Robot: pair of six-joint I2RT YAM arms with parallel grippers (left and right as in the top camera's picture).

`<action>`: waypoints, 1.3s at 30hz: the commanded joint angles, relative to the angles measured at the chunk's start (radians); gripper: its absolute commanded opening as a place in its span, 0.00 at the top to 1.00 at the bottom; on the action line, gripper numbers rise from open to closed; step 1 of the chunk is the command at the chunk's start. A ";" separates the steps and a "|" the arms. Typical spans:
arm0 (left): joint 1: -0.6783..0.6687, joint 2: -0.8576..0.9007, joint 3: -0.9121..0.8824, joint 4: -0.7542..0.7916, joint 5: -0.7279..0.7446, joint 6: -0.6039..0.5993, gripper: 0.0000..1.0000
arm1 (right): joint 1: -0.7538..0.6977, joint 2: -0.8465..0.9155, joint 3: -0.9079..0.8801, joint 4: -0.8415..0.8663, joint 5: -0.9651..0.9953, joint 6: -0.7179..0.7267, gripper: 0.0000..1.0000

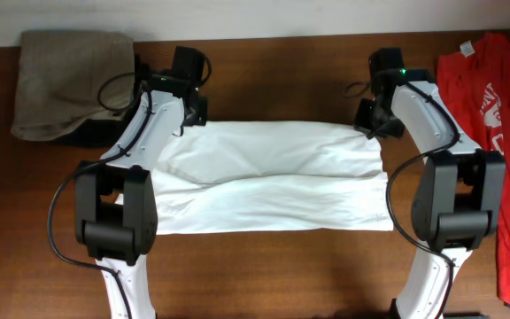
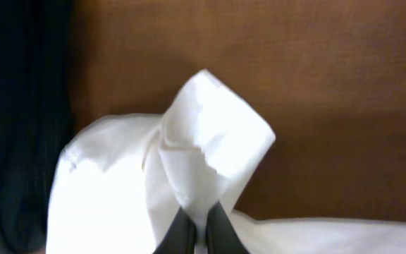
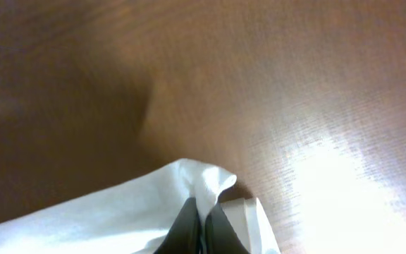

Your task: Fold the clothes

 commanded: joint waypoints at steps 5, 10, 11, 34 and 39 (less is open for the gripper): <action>0.007 -0.031 0.003 -0.245 -0.025 0.011 0.99 | -0.010 -0.043 0.049 -0.180 0.001 0.016 0.96; 0.007 -0.036 0.003 -0.336 -0.025 -0.027 0.99 | -0.010 -0.069 0.049 -0.235 -0.057 0.016 0.96; 0.007 -0.038 0.003 -0.343 -0.025 -0.030 0.99 | -0.010 -0.082 0.048 -0.240 -0.060 0.016 0.96; 0.007 -0.064 -0.003 -0.696 -0.021 -0.139 0.99 | -0.007 -0.204 -0.047 -0.405 -0.037 0.004 0.96; 0.007 -0.064 -0.039 -0.688 0.034 -0.139 0.97 | -0.007 -0.204 -0.115 -0.395 -0.037 0.004 0.96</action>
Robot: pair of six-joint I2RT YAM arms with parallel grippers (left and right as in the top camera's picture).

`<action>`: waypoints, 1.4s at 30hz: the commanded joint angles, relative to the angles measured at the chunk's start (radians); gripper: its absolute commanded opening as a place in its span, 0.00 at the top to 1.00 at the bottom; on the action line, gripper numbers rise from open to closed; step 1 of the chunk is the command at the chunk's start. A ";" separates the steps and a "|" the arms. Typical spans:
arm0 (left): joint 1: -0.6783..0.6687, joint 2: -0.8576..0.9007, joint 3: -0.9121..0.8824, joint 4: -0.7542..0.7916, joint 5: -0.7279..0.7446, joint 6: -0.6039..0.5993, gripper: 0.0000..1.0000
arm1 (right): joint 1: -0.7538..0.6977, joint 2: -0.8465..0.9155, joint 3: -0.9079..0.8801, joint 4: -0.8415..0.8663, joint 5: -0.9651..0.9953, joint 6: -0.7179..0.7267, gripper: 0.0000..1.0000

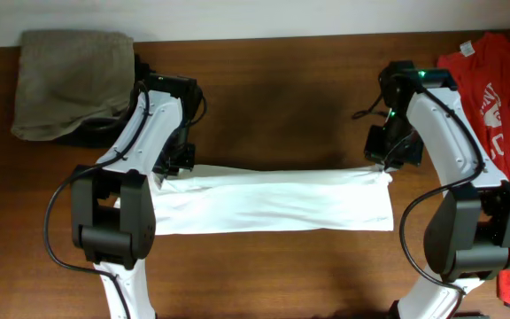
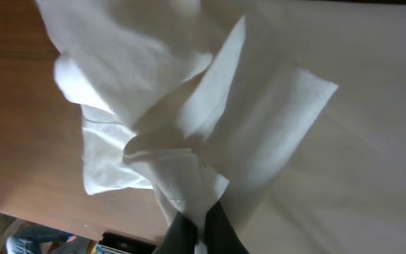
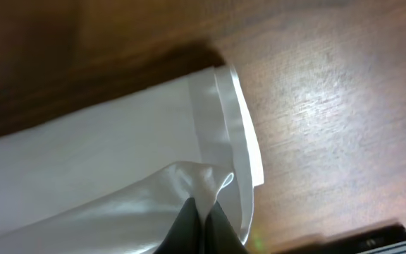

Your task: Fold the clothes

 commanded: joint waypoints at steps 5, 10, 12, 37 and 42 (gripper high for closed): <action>0.007 -0.035 -0.090 -0.001 0.035 -0.018 0.92 | -0.007 -0.009 -0.082 0.026 0.024 0.003 0.96; 0.007 -0.035 -0.173 0.023 0.034 -0.018 0.87 | -0.007 -0.009 -0.125 0.057 0.024 0.003 0.82; 0.007 -0.035 -0.197 0.032 0.035 -0.018 0.64 | -0.007 -0.008 -0.141 0.061 0.024 0.007 0.67; 0.031 -0.244 -0.222 0.255 0.034 -0.021 0.20 | -0.007 -0.008 -0.136 0.114 -0.056 0.002 0.46; 0.111 -0.226 -0.299 0.336 0.118 0.023 0.39 | 0.017 -0.008 -0.136 0.121 -0.113 -0.074 0.50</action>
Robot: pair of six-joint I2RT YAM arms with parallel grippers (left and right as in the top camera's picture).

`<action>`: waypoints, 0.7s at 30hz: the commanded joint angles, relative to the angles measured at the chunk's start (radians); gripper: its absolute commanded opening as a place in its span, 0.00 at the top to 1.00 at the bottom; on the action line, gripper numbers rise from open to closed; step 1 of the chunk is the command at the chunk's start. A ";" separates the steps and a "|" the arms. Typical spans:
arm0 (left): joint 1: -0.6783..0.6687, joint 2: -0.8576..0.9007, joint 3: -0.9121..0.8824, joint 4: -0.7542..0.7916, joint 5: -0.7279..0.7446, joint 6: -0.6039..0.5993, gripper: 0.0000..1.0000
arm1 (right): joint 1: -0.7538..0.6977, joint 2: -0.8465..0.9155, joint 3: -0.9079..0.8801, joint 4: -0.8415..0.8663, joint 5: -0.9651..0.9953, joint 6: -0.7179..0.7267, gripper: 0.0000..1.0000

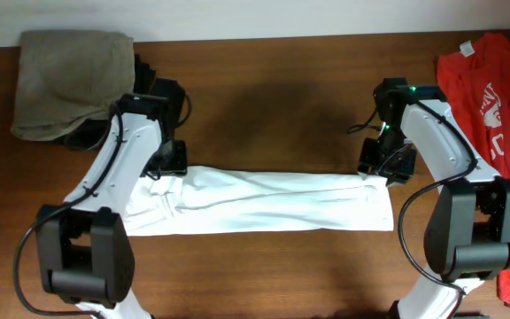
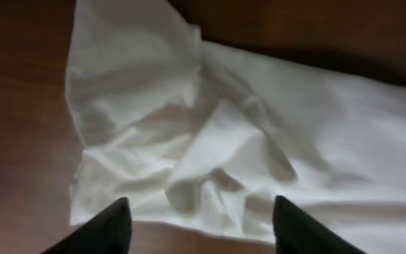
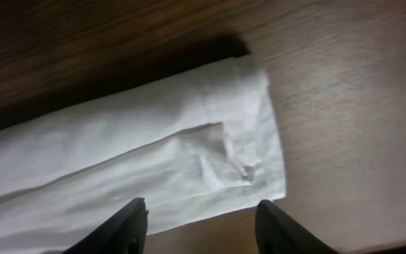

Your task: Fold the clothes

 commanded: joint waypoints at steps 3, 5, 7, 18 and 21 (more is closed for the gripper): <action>0.092 0.020 -0.081 0.080 0.113 0.047 0.39 | 0.039 -0.008 0.002 0.008 -0.048 -0.045 0.50; 0.119 0.020 -0.106 0.117 0.165 0.064 0.40 | 0.053 -0.008 0.002 0.013 -0.048 -0.045 0.50; 0.138 0.020 -0.144 0.165 0.241 0.127 0.41 | 0.072 -0.008 -0.001 0.023 -0.048 -0.044 0.50; 0.180 0.028 -0.241 0.249 0.206 0.133 0.43 | 0.096 -0.008 -0.122 0.148 -0.076 -0.036 0.78; 0.228 0.032 -0.251 0.246 0.187 0.100 0.48 | 0.095 -0.008 -0.201 0.229 -0.082 -0.036 0.94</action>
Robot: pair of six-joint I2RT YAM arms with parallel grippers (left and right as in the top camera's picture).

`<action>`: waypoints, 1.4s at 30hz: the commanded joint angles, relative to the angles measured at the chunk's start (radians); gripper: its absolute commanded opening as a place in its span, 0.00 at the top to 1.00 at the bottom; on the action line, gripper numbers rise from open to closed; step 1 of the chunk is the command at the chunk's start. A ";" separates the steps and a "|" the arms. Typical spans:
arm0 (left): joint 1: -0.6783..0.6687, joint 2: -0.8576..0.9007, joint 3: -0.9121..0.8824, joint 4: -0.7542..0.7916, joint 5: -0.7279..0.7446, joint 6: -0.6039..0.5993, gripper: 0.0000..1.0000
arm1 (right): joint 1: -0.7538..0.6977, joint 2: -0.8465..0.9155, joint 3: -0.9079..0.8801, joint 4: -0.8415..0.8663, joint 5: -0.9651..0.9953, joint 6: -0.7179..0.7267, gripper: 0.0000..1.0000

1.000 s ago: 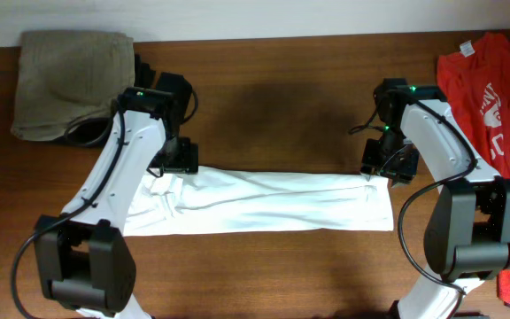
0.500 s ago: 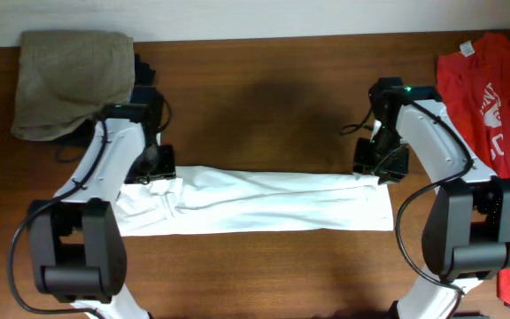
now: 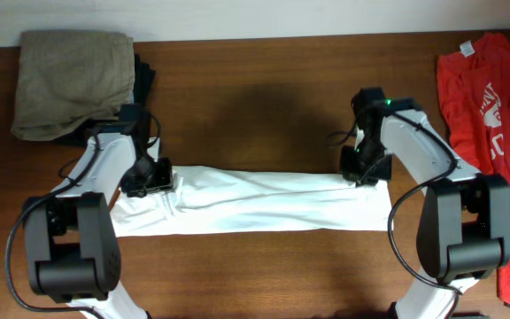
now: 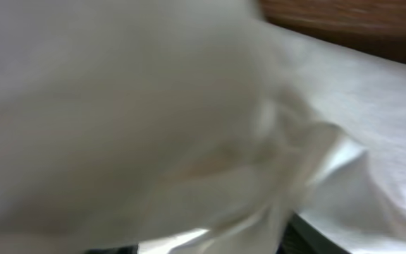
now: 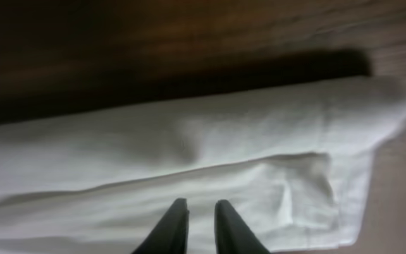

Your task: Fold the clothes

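The white garment lies as a long, narrow folded strip across the middle of the table; it also shows as white garment and as blurred white cloth filling the left wrist view. My left gripper sits low on the strip's crumpled left end, left gripper jaws wide apart with cloth bulging between them. My right gripper hovers over the strip's upper right edge; the right gripper has only a narrow gap, nothing in it.
A folded khaki garment rests on something dark at the back left. A red shirt with a dark cloth on it lies along the right edge. Bare wooden table shows behind the strip.
My left gripper has shifted left and down onto the strip's left end, very close to the cloth. My right gripper has moved slightly left, and its jaws went from wide to a narrow gap.
First both grippers were shut on the white garment's far corners, with the garment spread wide. Then those corners were over the near half, making a narrow strip. Later both grippers stood open above the released strip. Now they are low over its ends.
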 commanded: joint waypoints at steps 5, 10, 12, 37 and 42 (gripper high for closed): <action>0.107 0.013 -0.023 -0.018 -0.048 -0.025 0.50 | 0.004 -0.008 -0.135 0.129 -0.019 0.015 0.96; 0.132 0.013 -0.035 -0.021 -0.101 -0.039 0.51 | -0.004 0.004 -0.178 0.170 0.022 0.054 0.96; 0.142 0.013 -0.059 -0.014 -0.189 -0.107 0.53 | -0.022 0.008 -0.182 0.174 0.031 0.060 0.96; -0.053 -0.273 -0.007 0.013 0.006 -0.088 0.57 | -0.099 0.008 0.004 0.063 0.098 0.014 0.96; -0.220 -0.174 -0.019 0.010 0.006 -0.105 0.57 | -0.078 0.008 0.004 0.024 -0.048 -0.042 0.96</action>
